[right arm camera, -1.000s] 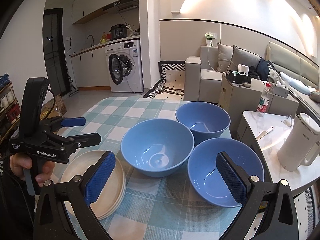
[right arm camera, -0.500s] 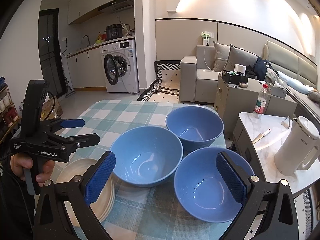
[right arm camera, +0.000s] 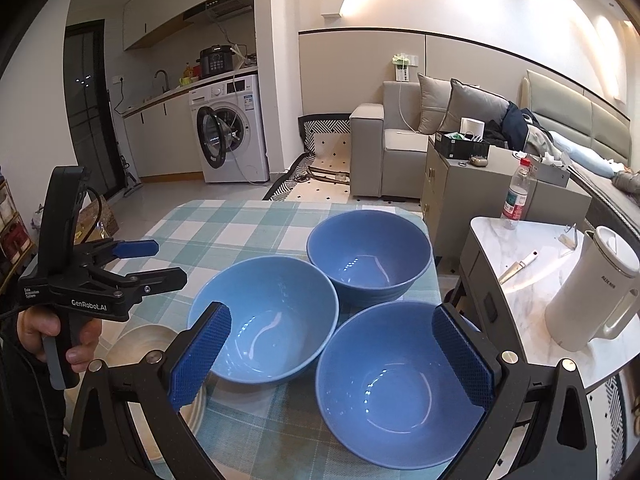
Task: Organize plates and bowls
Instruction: 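Move the open left gripper onto the rim of a blue bowl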
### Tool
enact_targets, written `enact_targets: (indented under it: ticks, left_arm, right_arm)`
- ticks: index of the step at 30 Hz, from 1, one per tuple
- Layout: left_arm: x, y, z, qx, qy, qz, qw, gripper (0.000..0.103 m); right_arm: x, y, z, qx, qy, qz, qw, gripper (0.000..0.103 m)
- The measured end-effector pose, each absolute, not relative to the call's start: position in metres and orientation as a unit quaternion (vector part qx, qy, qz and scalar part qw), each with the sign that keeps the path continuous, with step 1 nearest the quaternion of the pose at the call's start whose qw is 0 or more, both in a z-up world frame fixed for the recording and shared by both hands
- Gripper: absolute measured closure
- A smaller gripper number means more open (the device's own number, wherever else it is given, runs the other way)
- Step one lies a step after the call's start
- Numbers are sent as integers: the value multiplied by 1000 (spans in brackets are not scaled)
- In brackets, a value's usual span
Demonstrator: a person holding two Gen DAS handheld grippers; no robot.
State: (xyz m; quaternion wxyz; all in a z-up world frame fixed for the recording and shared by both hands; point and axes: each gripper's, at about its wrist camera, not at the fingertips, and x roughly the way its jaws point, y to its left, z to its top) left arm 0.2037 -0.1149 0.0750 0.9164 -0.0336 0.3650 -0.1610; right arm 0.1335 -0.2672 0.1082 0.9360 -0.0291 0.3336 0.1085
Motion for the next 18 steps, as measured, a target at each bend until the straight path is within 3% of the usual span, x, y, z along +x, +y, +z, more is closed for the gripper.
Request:
enact_targets:
  ticks: [18]
  left_arm:
    - [225, -121, 50, -21, 405, -149, 902, 0]
  right_arm:
    - [159, -273, 83, -21, 365, 110, 924, 1]
